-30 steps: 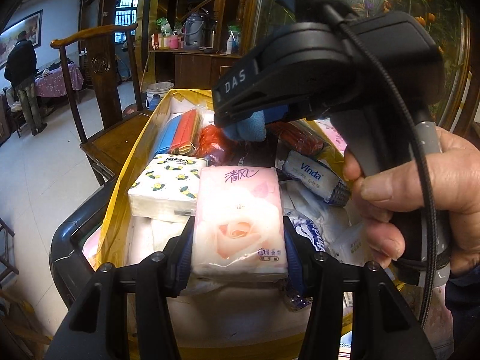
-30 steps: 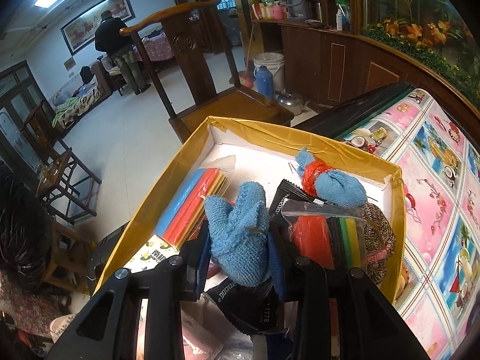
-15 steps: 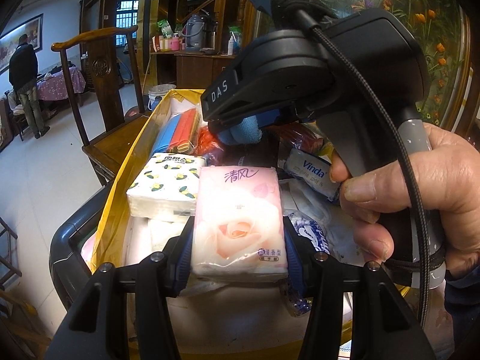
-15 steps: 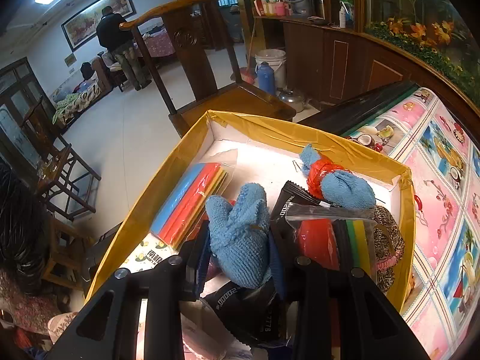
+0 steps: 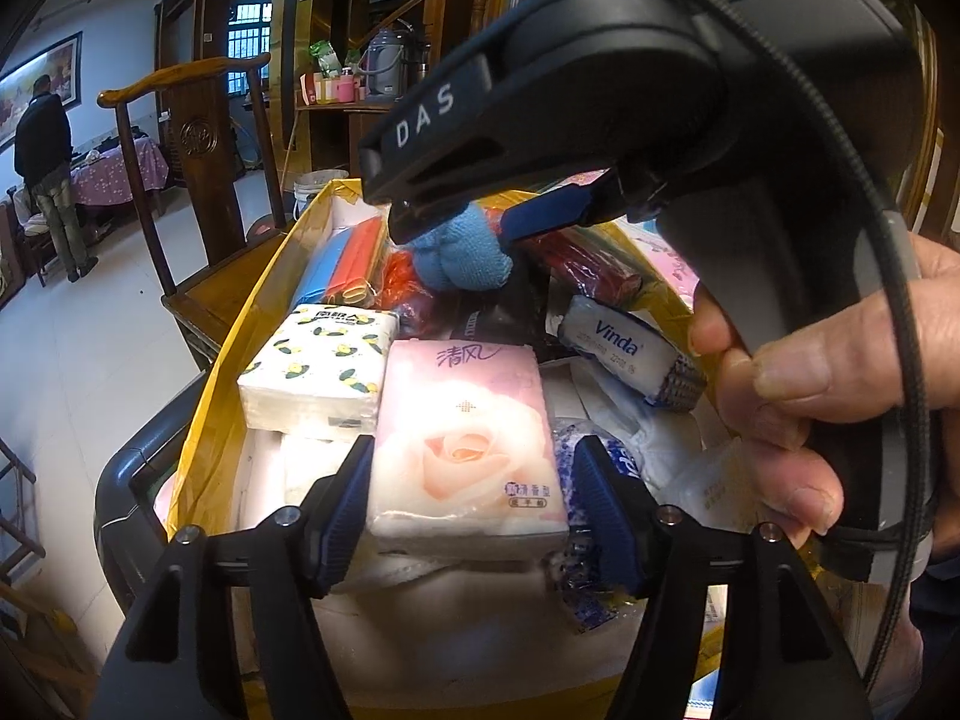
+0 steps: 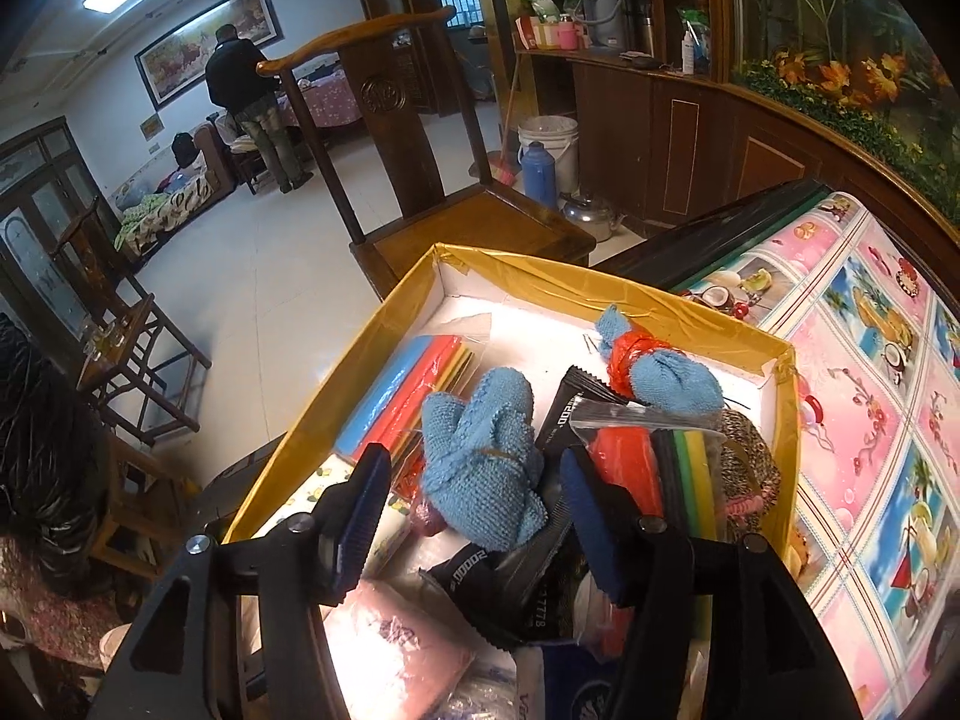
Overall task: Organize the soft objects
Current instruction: 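Release the glove in the box with the right tool while the left tool releases the pink pack, then withdraw both open tools from the box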
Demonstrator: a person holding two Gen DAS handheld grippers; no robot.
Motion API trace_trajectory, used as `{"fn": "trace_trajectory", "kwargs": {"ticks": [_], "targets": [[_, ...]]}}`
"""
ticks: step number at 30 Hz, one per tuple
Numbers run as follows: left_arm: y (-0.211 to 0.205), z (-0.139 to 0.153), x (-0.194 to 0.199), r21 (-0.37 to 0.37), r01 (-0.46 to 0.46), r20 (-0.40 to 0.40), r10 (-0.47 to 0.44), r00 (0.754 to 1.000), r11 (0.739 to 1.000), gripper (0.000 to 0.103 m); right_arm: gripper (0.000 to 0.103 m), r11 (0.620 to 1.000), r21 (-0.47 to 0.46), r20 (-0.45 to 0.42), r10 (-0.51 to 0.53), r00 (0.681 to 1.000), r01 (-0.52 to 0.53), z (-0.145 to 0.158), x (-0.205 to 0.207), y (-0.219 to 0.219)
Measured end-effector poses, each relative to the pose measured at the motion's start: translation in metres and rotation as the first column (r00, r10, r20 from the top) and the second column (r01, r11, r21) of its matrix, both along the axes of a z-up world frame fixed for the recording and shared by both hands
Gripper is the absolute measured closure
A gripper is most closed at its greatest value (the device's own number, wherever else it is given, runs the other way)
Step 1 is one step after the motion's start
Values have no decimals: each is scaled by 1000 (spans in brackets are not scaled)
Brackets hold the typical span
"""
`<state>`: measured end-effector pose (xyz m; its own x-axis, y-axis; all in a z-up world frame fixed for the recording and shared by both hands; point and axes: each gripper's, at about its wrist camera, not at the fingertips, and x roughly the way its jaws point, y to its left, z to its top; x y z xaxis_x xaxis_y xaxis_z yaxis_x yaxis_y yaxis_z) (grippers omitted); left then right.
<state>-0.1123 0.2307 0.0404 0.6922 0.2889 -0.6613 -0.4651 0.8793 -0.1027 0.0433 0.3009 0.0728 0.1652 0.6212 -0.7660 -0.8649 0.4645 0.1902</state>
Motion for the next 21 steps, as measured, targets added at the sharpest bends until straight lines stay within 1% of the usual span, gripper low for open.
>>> {"fn": "trace_trajectory", "kwargs": {"ticks": [4, 7, 10, 15, 21], "targets": [[-2, 3, -3, -7, 3, 18, -3, 1000, 1000, 30, 40, 999, 46, -12, -4, 1000, 5, 13, -4, -17], [-5, 4, -4, -1, 0, 24, 0, 1000, 1000, 27, 38, 997, 79, -2, -7, 1000, 7, 23, -13, -34], [-11, 5, -5, 14, -9, 28, 8, 1000, 1000, 22, 34, 994, 109, 15, -16, 1000, 15, 30, -23, -52], [-11, 6, -3, 31, -24, 34, 23, 999, 999, 21, 31, 988, 148, 44, -58, 997, 51, 38, -36, -86], [-8, 7, -4, 45, -53, 36, 51, 998, 998, 20, 25, 977, 188, 63, -116, 991, 102, 34, -48, -126]]}}
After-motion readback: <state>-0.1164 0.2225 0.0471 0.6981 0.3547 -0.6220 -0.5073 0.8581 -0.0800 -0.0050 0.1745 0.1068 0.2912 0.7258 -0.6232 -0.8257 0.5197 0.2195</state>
